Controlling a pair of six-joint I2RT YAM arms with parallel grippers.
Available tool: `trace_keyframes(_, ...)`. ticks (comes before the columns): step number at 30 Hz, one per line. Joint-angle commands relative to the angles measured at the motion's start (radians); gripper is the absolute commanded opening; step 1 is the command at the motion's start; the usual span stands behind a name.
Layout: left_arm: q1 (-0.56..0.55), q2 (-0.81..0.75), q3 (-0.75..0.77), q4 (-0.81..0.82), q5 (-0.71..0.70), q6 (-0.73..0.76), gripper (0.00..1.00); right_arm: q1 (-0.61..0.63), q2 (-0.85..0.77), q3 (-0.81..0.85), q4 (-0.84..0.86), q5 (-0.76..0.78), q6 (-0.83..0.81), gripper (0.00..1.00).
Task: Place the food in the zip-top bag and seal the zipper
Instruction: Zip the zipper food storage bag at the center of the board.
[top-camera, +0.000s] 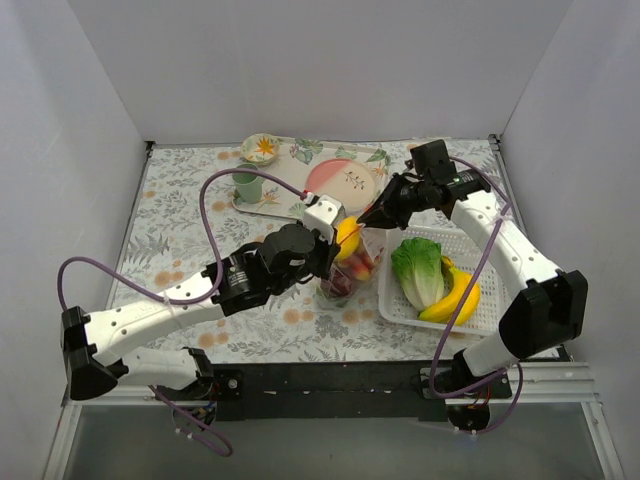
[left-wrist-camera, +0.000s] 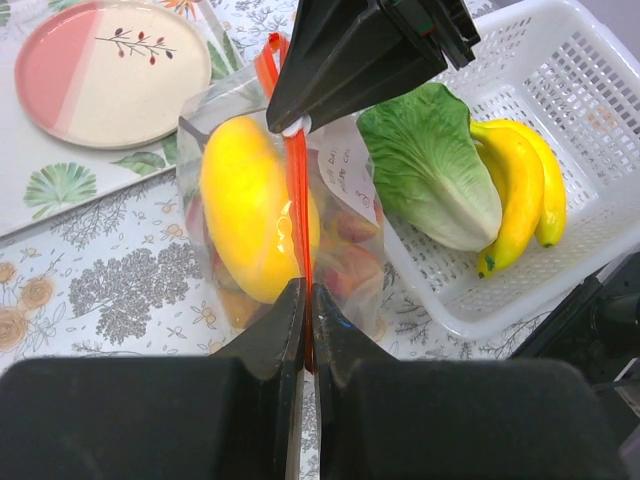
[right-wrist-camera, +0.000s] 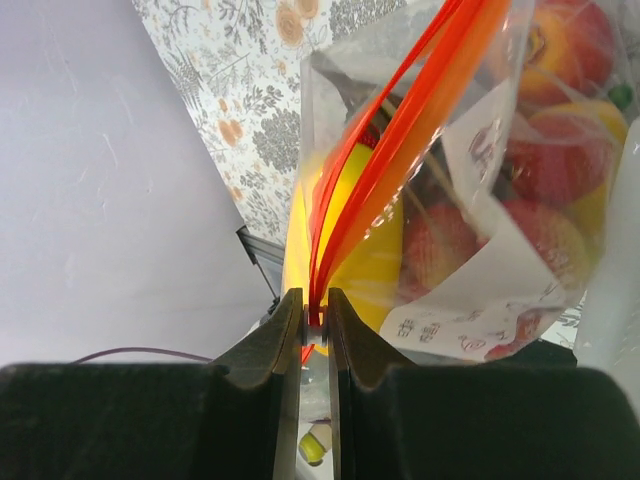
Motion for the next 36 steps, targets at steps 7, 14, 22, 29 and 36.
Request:
trace_keyframes(7,-0.006,-0.162,-0.012,-0.13,-0.059,-0.06,0.0,-0.053,0.11,0.147,0.053,0.09,-0.065,0.02)
trace_keyframes(14,-0.006,-0.228,-0.021,-0.186,-0.09,-0.088,0.0,-0.063,0.189,0.266,0.025,0.096,-0.094,0.01)
trace_keyframes(22,-0.006,-0.27,-0.015,-0.228,-0.113,-0.105,0.0,-0.072,0.241,0.332,0.01,0.12,-0.123,0.01)
trace_keyframes(29,-0.006,-0.299,-0.014,-0.26,-0.127,-0.119,0.0,-0.086,0.279,0.371,-0.002,0.148,-0.149,0.01)
trace_keyframes(36,-0.006,-0.314,-0.023,-0.28,-0.144,-0.134,0.0,-0.09,0.318,0.417,-0.018,0.176,-0.168,0.01)
